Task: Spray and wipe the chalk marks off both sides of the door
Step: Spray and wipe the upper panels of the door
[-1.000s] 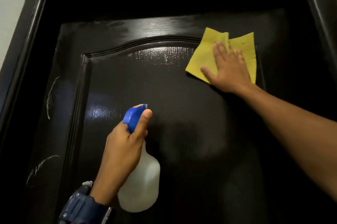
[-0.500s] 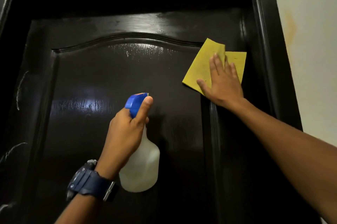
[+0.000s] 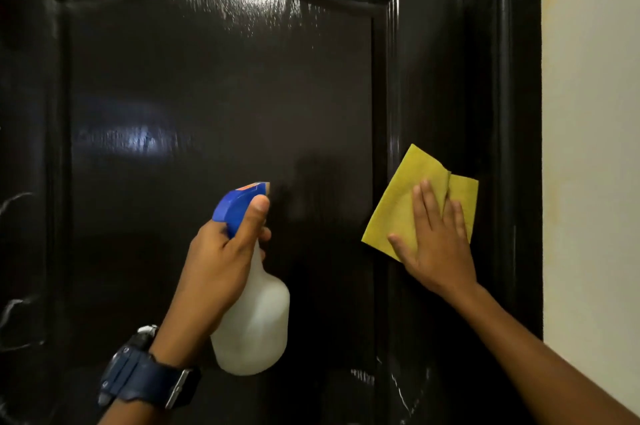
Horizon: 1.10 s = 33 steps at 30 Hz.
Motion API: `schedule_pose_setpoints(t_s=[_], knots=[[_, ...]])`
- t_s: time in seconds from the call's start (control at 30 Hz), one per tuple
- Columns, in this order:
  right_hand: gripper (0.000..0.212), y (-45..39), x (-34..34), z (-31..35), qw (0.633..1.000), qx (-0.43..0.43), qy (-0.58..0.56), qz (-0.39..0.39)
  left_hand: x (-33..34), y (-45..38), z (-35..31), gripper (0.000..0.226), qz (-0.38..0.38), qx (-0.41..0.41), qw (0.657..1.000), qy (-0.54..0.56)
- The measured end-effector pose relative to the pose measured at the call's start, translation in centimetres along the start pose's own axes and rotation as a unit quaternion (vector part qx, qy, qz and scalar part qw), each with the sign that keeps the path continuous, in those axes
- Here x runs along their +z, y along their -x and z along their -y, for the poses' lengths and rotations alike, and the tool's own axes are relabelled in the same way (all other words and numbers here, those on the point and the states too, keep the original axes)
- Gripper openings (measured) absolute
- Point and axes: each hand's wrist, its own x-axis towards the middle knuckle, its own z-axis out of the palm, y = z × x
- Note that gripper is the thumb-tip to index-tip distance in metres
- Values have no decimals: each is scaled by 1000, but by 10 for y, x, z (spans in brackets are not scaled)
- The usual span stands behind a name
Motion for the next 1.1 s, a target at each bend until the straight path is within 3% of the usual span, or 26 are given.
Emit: schedule_pose_setpoints(t_s=[0.17, 0.33, 0.4, 0.53, 0.77, 1.1], knots=[[80, 5, -14, -4, 998, -11, -58, -25, 14, 53, 33, 47, 68, -6, 997, 22], [74, 24, -34, 10, 990, 15, -100, -94, 43, 108, 76, 66, 123, -25, 992, 13], [72, 37, -39, 14, 994, -9, -92, -63, 56, 125, 91, 72, 135, -44, 990, 21], [76, 73, -23, 18, 993, -42, -44, 97, 73, 150, 110, 80, 122, -77, 989, 33], [83, 130, 16, 8, 994, -55, 3, 97, 99, 179, 124, 50, 107, -107, 988, 16], [87, 193, 43, 9, 993, -35, -18, 112, 137, 202, 143, 56, 40, -87, 995, -15]])
